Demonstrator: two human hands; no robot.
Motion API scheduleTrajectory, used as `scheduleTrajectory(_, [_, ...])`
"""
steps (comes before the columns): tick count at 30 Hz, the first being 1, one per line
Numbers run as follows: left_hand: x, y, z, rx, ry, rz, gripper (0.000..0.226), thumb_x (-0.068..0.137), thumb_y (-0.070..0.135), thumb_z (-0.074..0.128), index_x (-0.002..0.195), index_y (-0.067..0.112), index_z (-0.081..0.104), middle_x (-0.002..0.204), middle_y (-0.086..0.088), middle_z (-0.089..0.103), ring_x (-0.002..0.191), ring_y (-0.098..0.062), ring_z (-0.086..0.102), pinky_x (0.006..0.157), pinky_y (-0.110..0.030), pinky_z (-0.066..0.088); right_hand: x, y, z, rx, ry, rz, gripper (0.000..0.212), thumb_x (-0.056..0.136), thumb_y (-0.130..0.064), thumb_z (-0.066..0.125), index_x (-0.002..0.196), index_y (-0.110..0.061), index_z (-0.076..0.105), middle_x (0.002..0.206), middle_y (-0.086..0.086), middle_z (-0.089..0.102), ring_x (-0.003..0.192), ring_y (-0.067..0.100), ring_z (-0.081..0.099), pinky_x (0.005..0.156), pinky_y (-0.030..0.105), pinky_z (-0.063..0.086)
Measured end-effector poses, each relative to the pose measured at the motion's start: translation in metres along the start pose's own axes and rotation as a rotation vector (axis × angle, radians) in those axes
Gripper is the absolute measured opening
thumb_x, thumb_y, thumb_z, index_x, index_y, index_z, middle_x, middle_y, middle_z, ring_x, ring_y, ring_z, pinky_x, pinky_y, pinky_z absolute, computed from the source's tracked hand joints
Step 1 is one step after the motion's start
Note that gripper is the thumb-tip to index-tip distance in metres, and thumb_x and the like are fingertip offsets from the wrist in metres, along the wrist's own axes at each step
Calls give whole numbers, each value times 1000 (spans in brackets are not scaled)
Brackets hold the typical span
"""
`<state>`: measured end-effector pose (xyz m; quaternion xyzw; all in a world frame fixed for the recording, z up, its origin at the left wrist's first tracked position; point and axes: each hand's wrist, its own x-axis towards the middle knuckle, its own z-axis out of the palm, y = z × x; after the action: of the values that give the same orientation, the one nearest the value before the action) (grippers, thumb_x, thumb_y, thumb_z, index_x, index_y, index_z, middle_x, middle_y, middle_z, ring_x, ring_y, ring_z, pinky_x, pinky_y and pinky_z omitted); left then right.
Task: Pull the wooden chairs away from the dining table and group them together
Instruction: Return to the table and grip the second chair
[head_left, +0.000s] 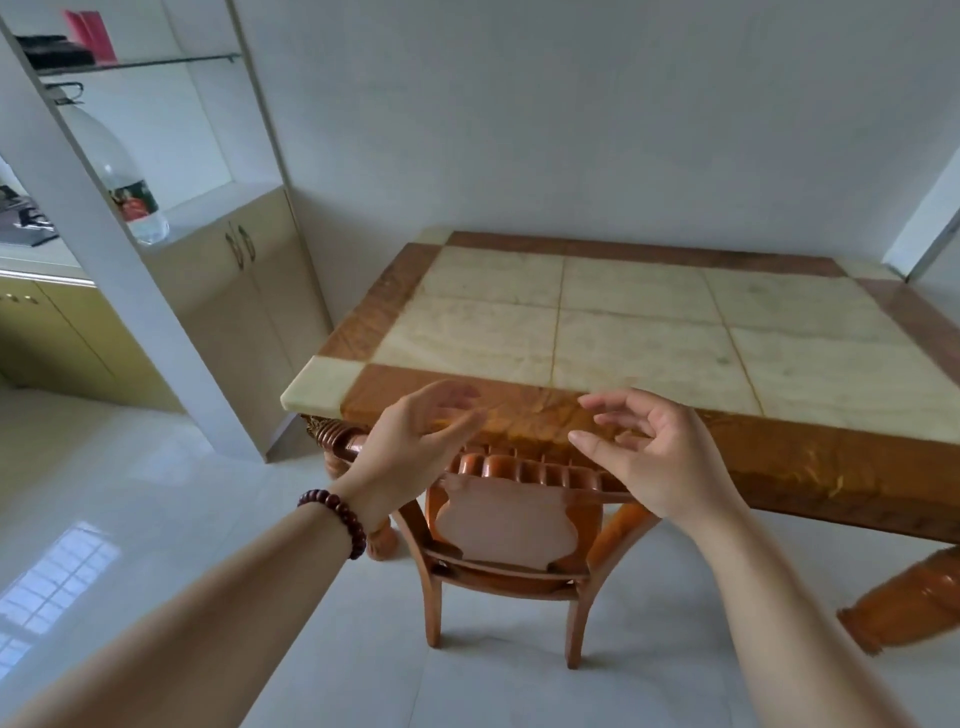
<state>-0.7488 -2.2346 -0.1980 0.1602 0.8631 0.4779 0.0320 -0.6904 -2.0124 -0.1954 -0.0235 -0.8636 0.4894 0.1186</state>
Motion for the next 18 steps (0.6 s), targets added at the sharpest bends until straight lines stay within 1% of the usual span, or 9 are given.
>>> scheduleTrajectory(2, [21,-20,-1,82,-75,-5,38,81,42,64,117,33,57,111,19,61,103,2,57,80,-15,44,17,7,15,-62,-33,37,32,71,-34,79,101,-35,68,104,-17,68,102,-2,60,86,18,49])
scheduleTrajectory(4, [36,-37,0,165,-154,7,45,76,43,68,119,34,54,115,17,60,105,1,54,80,-11,39,28,13,26,-114,-98,67,42,67,-40,80,106,-37,65,110,-19,64,107,-1,58,92,23,46])
scheduleTrajectory(6, [48,-50,3,228,-247,28,53,72,47,70,120,34,53,119,14,59,105,0,52,76,-7,37,37,17,35,-172,-178,113,54,63,-47,80,114,-38,62,115,-20,60,110,-1,54,92,22,42])
scheduleTrajectory(8, [58,-59,5,217,-340,3,63,64,58,70,120,36,52,122,12,57,106,-1,51,71,-4,39,43,20,42,-235,-275,173,70,59,-51,82,123,-38,56,117,-20,56,109,3,51,89,22,41])
scheduleTrajectory(10, [65,-67,8,194,-431,-36,74,54,64,68,121,39,48,127,12,52,111,-2,47,70,-2,39,50,25,46,-304,-393,224,88,52,-60,81,131,-39,48,131,-16,52,119,10,49,96,29,43])
scheduleTrajectory(13, [72,-73,9,268,-536,-37,85,50,66,70,126,40,42,134,12,47,120,-8,43,89,-13,40,61,31,45,-345,-564,329,111,41,-68,78,140,-40,37,150,-13,37,136,15,37,107,39,39])
scheduleTrajectory(14, [71,-74,8,331,-577,-17,87,51,65,73,127,39,42,134,13,47,120,-8,44,94,-19,41,63,32,44,-386,-626,352,114,41,-65,81,142,-40,34,152,-13,33,137,15,35,108,39,38])
scheduleTrajectory(16, [71,-73,7,494,-682,38,85,54,60,78,128,38,43,128,17,49,113,-4,46,94,-21,40,64,35,47,-515,-726,364,112,46,-59,85,143,-38,32,152,-12,34,135,17,39,106,38,40])
scheduleTrajectory(18, [71,-71,9,616,-727,67,69,62,52,77,123,40,47,118,19,57,102,-1,50,90,-21,41,62,41,54,-615,-715,317,91,58,-48,83,137,-37,41,140,-11,49,123,19,51,98,36,46])
